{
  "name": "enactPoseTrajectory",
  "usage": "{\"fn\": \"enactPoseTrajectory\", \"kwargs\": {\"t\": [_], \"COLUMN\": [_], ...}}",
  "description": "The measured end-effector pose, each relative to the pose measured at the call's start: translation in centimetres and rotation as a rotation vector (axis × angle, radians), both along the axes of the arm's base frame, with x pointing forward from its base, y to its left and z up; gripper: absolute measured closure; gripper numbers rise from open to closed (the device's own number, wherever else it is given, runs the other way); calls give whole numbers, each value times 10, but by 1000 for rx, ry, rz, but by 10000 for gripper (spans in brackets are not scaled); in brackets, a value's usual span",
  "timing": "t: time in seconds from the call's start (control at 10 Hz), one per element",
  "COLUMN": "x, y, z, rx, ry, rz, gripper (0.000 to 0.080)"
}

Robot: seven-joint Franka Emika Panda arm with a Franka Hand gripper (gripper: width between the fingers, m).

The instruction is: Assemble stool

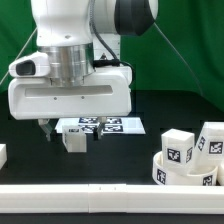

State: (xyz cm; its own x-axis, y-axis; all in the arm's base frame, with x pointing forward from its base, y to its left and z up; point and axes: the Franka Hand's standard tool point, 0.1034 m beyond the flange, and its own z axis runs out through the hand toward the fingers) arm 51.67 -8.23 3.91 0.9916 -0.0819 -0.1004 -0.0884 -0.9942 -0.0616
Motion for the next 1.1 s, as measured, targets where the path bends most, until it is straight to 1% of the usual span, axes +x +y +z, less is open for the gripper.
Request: {"fn": "enactPoseTrajectory", "kwargs": {"t": [0.1, 0.2, 0.3, 0.4, 0.5, 0.6, 0.7, 0.8, 0.9, 1.0, 1.1], "x": [-1, -6, -6, -11, -11, -13, -14, -16, -15, -14, -14], "y": [0, 4, 6, 10, 12, 10, 3, 0, -5, -5, -7], "z": [3, 4, 2, 3, 2, -1, -5, -5, -5, -6, -6], "rx": [25, 58, 72, 102, 124, 121, 82, 69, 43, 46, 64], "ry": [67, 157, 198, 281, 348, 410, 461, 512, 561, 562, 554], "rz": [3, -14, -11, -5, 2, 65, 160, 207, 256, 253, 227], "gripper": [151, 151, 151, 151, 151, 151, 151, 151, 151, 151, 151]}}
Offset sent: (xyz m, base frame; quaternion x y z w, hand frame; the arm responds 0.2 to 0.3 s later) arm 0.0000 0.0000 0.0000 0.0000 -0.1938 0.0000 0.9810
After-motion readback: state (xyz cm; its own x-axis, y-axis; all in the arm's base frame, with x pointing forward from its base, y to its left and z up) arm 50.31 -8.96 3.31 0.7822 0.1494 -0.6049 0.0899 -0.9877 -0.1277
